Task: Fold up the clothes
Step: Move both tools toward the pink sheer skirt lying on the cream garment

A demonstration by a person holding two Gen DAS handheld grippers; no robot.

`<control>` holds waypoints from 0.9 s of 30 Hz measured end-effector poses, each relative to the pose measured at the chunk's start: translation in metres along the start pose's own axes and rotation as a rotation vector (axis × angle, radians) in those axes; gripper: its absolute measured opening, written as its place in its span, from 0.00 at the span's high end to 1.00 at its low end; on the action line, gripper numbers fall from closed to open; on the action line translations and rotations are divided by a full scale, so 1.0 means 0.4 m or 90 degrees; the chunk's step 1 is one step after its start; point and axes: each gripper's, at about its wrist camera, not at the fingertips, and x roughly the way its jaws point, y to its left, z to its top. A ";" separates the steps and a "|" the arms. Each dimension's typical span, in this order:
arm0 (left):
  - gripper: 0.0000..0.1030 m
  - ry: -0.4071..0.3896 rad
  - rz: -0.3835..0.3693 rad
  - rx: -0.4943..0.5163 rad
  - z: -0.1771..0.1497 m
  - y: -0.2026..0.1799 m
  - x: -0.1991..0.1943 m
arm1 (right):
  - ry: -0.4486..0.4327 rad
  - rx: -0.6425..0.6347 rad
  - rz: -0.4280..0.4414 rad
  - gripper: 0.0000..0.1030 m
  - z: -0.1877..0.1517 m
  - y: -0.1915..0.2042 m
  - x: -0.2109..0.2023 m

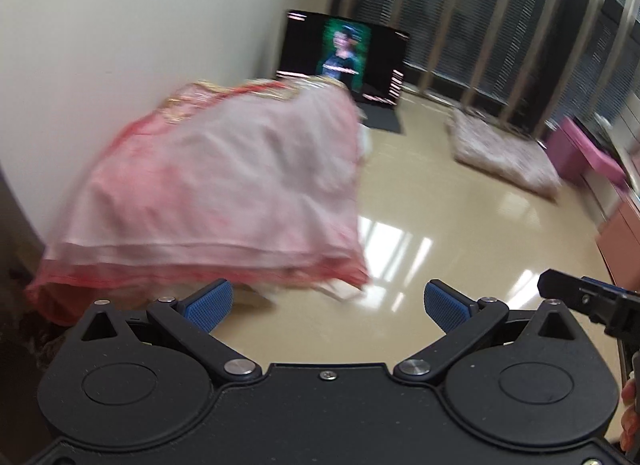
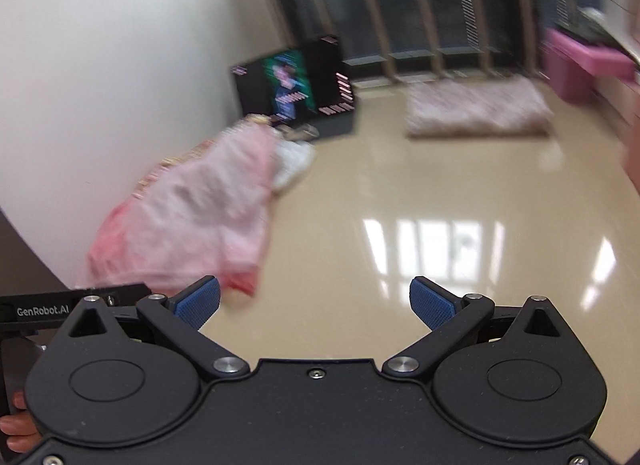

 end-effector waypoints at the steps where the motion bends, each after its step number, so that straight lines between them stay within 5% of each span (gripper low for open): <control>1: 0.00 -0.003 0.018 -0.007 0.008 0.015 0.001 | 0.000 -0.010 0.012 0.02 0.017 0.008 0.022; 3: 0.00 -0.012 0.056 -0.019 0.022 0.049 0.002 | 0.006 -0.032 0.038 0.06 0.048 0.026 0.075; 7: 0.00 -0.013 0.107 -0.037 0.034 0.103 0.006 | 0.065 -0.055 0.071 0.30 0.084 0.051 0.246; 15: 0.00 0.017 0.180 -0.027 0.026 0.149 0.028 | 0.198 -0.006 0.103 0.30 0.028 0.095 0.486; 21: 0.00 0.033 0.193 -0.035 0.017 0.172 0.040 | 0.175 -0.041 0.066 0.30 0.007 0.146 0.505; 23: 0.00 0.034 0.193 -0.035 0.014 0.174 0.040 | 0.170 -0.044 0.061 0.46 0.006 0.153 0.507; 24: 0.00 0.034 0.192 -0.034 0.012 0.175 0.040 | 0.176 -0.042 0.059 0.76 0.006 0.155 0.511; 25: 0.00 0.033 0.189 -0.032 0.011 0.174 0.039 | 0.187 -0.029 0.069 0.94 0.006 0.151 0.514; 27: 0.00 0.031 0.181 -0.027 0.008 0.172 0.038 | 0.197 0.012 0.104 1.00 0.011 0.136 0.510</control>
